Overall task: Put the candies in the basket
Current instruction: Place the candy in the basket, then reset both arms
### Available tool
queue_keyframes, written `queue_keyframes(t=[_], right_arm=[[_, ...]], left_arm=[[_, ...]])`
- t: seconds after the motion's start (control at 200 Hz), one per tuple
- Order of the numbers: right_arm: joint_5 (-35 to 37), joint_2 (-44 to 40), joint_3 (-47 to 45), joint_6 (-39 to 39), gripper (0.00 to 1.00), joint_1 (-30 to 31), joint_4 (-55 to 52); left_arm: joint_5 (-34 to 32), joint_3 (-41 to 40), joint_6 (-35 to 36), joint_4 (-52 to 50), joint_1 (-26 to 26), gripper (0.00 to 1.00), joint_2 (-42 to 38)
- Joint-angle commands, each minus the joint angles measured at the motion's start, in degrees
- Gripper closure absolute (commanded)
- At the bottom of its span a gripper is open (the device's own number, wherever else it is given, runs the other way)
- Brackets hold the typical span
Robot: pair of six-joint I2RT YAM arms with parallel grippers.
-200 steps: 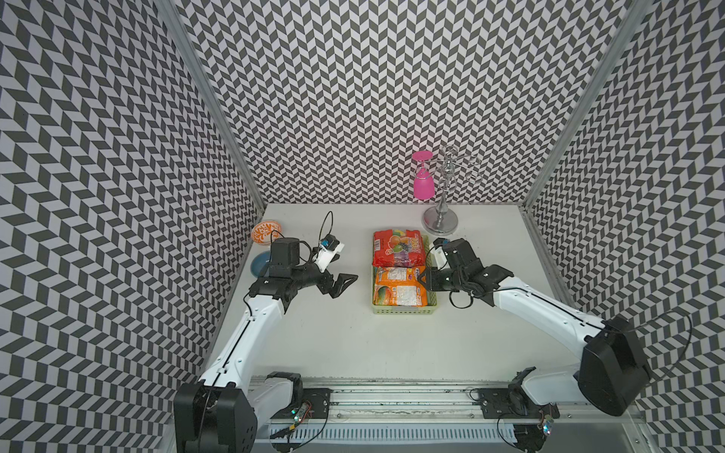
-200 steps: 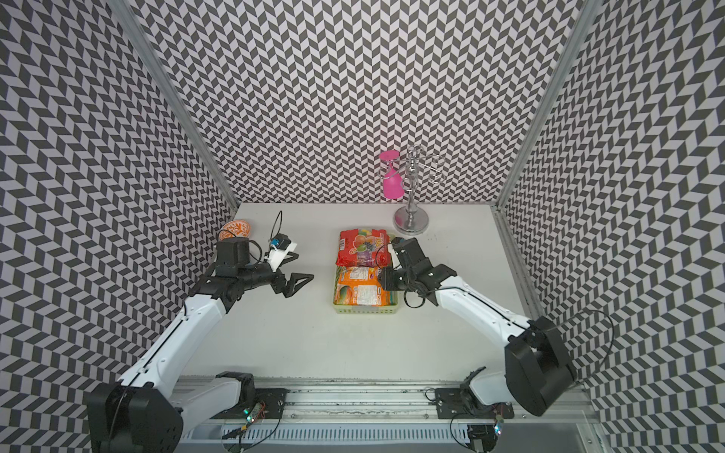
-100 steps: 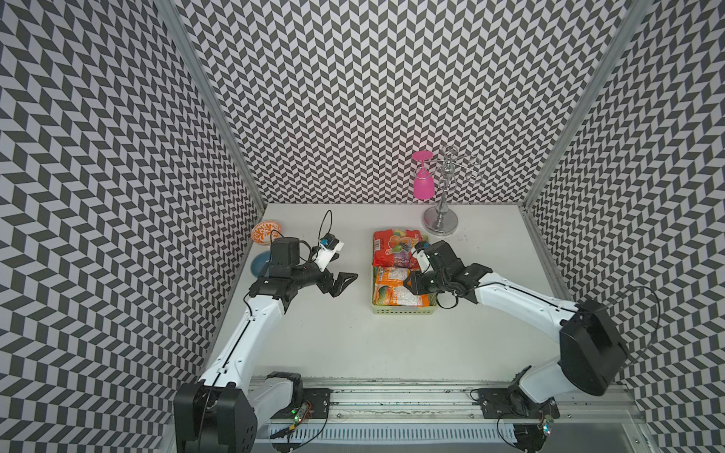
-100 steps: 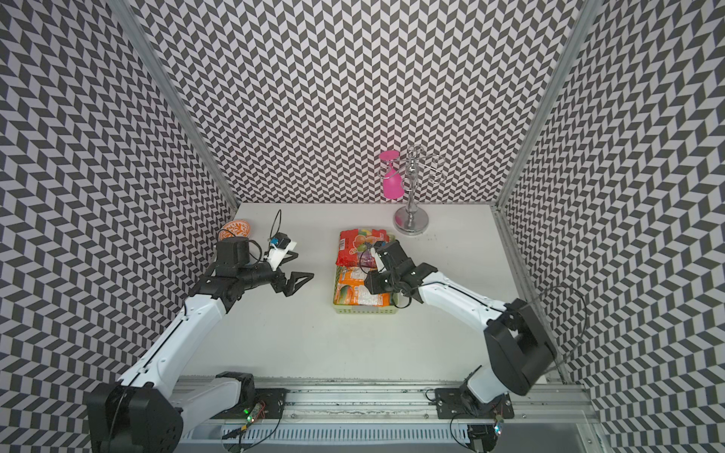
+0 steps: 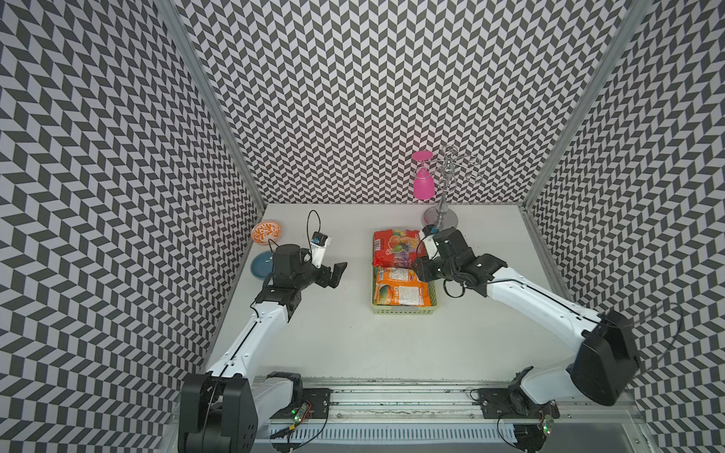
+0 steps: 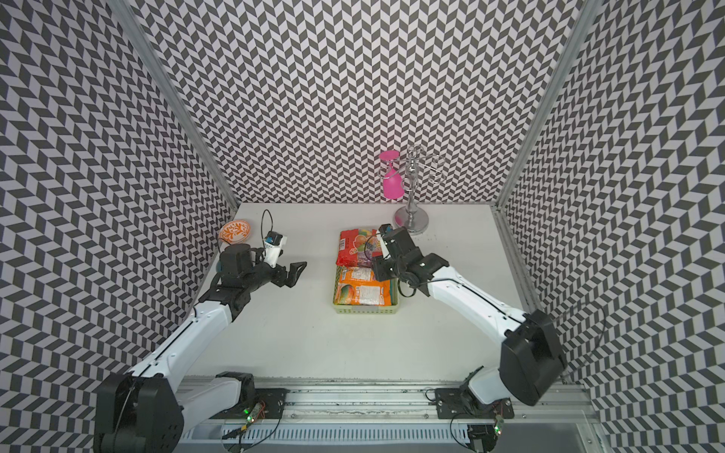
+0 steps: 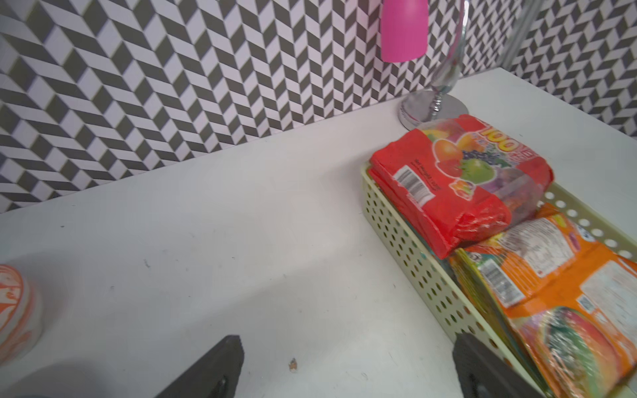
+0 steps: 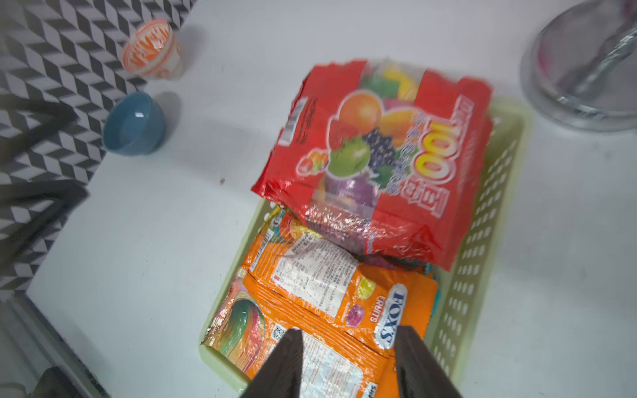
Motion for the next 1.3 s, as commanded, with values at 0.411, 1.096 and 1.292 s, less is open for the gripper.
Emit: queue_keyframes(t=[0.411,1.096,1.292], right_arm=[[17.36,-25.36,-23.67,-15.21,0.01,-12.36,29.61],[16.43,-21.81,-43.77,-17.97,0.01,-22.08,57.52],[15.84,-17.02,-46.87,-17.41,0.01,-24.93,65.07]], left_arm=[[-10.41,-15.01,-7.49,41.50,2.50,0.01,7.65],[-11.58,-26.45,-11.01,71.14,8.40,0.01,18.21],[-10.84,-27.76,-11.26,77.84,8.73,0.01,22.62]])
